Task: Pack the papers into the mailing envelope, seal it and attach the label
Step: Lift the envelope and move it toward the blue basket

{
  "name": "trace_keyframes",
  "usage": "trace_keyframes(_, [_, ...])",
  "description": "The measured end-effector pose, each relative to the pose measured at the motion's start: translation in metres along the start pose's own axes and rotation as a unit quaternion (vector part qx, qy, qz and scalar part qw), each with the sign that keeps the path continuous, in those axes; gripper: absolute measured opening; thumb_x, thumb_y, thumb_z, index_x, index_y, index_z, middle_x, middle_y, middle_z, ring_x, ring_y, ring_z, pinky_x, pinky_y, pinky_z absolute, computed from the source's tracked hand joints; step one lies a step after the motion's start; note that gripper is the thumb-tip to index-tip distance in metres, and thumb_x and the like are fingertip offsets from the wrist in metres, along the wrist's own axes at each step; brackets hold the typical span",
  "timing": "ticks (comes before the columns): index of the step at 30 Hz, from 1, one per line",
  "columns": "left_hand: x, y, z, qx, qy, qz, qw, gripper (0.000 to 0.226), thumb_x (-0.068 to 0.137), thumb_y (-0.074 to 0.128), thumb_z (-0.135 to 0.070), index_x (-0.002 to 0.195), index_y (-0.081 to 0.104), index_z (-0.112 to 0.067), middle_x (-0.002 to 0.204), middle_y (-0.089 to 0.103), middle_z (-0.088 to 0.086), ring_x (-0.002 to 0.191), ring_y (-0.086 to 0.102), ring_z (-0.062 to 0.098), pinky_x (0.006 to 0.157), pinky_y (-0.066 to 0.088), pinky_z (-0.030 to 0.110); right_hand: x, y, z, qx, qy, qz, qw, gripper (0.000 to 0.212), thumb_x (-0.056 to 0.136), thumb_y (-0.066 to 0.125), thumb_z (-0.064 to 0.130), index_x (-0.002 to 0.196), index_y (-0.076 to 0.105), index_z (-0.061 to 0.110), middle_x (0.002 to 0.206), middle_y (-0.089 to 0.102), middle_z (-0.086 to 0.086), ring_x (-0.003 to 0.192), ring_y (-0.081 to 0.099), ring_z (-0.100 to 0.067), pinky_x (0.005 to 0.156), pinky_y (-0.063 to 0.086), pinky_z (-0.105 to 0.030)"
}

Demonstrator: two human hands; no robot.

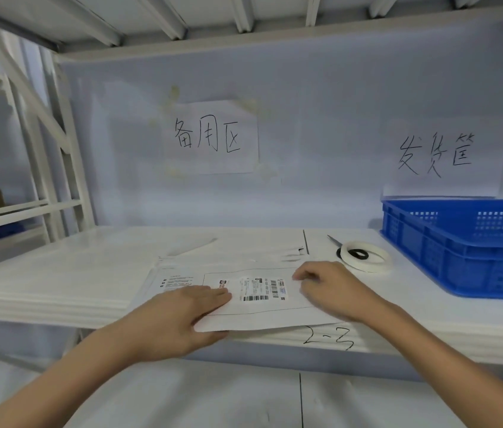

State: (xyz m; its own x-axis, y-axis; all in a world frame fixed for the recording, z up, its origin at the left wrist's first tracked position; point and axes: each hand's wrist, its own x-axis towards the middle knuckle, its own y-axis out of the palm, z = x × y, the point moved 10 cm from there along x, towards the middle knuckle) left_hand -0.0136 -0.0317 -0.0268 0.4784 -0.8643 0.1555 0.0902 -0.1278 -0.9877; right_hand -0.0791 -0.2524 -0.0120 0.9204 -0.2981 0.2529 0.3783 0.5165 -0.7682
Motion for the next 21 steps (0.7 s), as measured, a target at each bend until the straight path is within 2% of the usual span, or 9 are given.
trace_keyframes(2, [-0.006, -0.020, -0.010, 0.042, 0.034, -0.074, 0.996, 0.063, 0.085, 0.023, -0.075, 0.126, 0.055, -0.040, 0.126, 0.061, -0.022, 0.117, 0.055, 0.004, 0.095, 0.046, 0.030, -0.003, -0.017, -0.001, 0.049, -0.002, -0.059, 0.997, 0.022, 0.091, 0.051, 0.017, 0.098, 0.069, 0.028, 0.102, 0.068, 0.012, 0.092, 0.062, -0.003, 0.079, 0.046, -0.009])
trace_keyframes(3, [-0.009, -0.031, -0.014, 0.059, 0.047, -0.111, 0.991, 0.055, 0.088, 0.024, -0.072, 0.113, 0.058, -0.037, 0.110, 0.067, -0.019, 0.102, 0.061, 0.006, 0.083, 0.049, 0.031, -0.006, -0.028, -0.001, 0.072, -0.005, -0.088, 0.994, 0.020, 0.094, 0.052, 0.016, 0.097, 0.069, 0.027, 0.100, 0.067, 0.012, 0.090, 0.060, 0.001, 0.077, 0.042, -0.005])
trace_keyframes(5, [-0.014, -0.056, -0.013, 0.063, 0.036, -0.188, 0.980, 0.054, 0.088, 0.025, -0.073, 0.108, 0.061, -0.039, 0.097, 0.072, -0.018, 0.089, 0.067, 0.008, 0.071, 0.053, 0.033, -0.012, -0.050, -0.004, 0.126, -0.008, -0.139, 0.982, 0.020, 0.097, 0.050, 0.017, 0.101, 0.068, 0.022, 0.102, 0.067, 0.009, 0.094, 0.059, -0.001, 0.086, 0.042, -0.014])
trace_keyframes(8, [-0.023, -0.101, -0.002, -0.028, 0.002, -0.316, 0.949, 0.045, 0.085, 0.038, -0.068, 0.102, 0.071, -0.043, 0.088, 0.076, -0.020, 0.079, 0.073, 0.011, 0.067, 0.056, 0.034, -0.021, -0.074, -0.014, 0.214, 0.020, -0.185, 0.959, 0.033, 0.102, 0.038, 0.028, 0.124, 0.061, 0.021, 0.125, 0.060, 0.005, 0.118, 0.054, -0.012, 0.100, 0.038, -0.029])
trace_keyframes(12, [-0.028, -0.142, 0.000, -0.126, -0.037, -0.411, 0.902, 0.034, 0.090, 0.046, -0.053, 0.083, 0.067, -0.027, 0.061, 0.063, -0.005, 0.063, 0.063, 0.018, 0.062, 0.048, 0.037, -0.025, -0.076, -0.013, 0.278, 0.045, -0.169, 0.945, 0.047, 0.102, 0.033, 0.043, 0.146, 0.039, 0.028, 0.146, 0.045, 0.007, 0.129, 0.045, -0.011, 0.102, 0.032, -0.028])
trace_keyframes(15, [-0.032, -0.166, -0.003, -0.173, -0.059, -0.483, 0.856, 0.035, 0.096, 0.050, -0.043, 0.075, 0.063, -0.017, 0.060, 0.058, 0.007, 0.063, 0.055, 0.027, 0.057, 0.041, 0.036, -0.025, -0.066, 0.000, 0.222, 0.041, -0.115, 0.967, 0.062, 0.097, 0.045, 0.048, 0.152, 0.026, 0.028, 0.152, 0.037, 0.006, 0.135, 0.039, -0.013, 0.104, 0.027, -0.029])
trace_keyframes(18, [-0.028, -0.170, 0.000, -0.290, -0.074, -0.514, 0.804, 0.043, 0.101, 0.049, -0.040, 0.074, 0.056, -0.006, 0.070, 0.064, 0.017, 0.067, 0.061, 0.033, 0.057, 0.048, 0.043, -0.022, -0.056, 0.008, 0.216, 0.050, -0.075, 0.972, 0.078, 0.091, 0.052, 0.056, 0.155, 0.016, 0.029, 0.156, 0.032, 0.008, 0.141, 0.033, -0.014, 0.101, 0.027, -0.029])
trace_keyframes(20, [-0.027, -0.168, -0.003, -0.367, -0.075, -0.536, 0.757, 0.042, 0.102, 0.045, -0.039, 0.086, 0.057, -0.001, 0.079, 0.068, 0.011, 0.072, 0.067, 0.024, 0.062, 0.055, 0.042, -0.020, -0.052, 0.014, 0.237, 0.052, -0.058, 0.969, 0.083, 0.087, 0.053, 0.061, 0.155, 0.014, 0.031, 0.153, 0.036, 0.009, 0.137, 0.038, -0.013, 0.100, 0.028, -0.030])
trace_keyframes(21, [-0.026, -0.167, -0.007, -0.397, -0.072, -0.550, 0.731, 0.037, 0.103, 0.043, -0.037, 0.094, 0.057, -0.004, 0.082, 0.068, 0.003, 0.074, 0.067, 0.013, 0.064, 0.056, 0.034, -0.019, -0.050, 0.016, 0.259, 0.049, -0.049, 0.963, 0.080, 0.087, 0.054, 0.061, 0.153, 0.018, 0.032, 0.148, 0.043, 0.010, 0.129, 0.045, -0.010, 0.098, 0.030, -0.029])
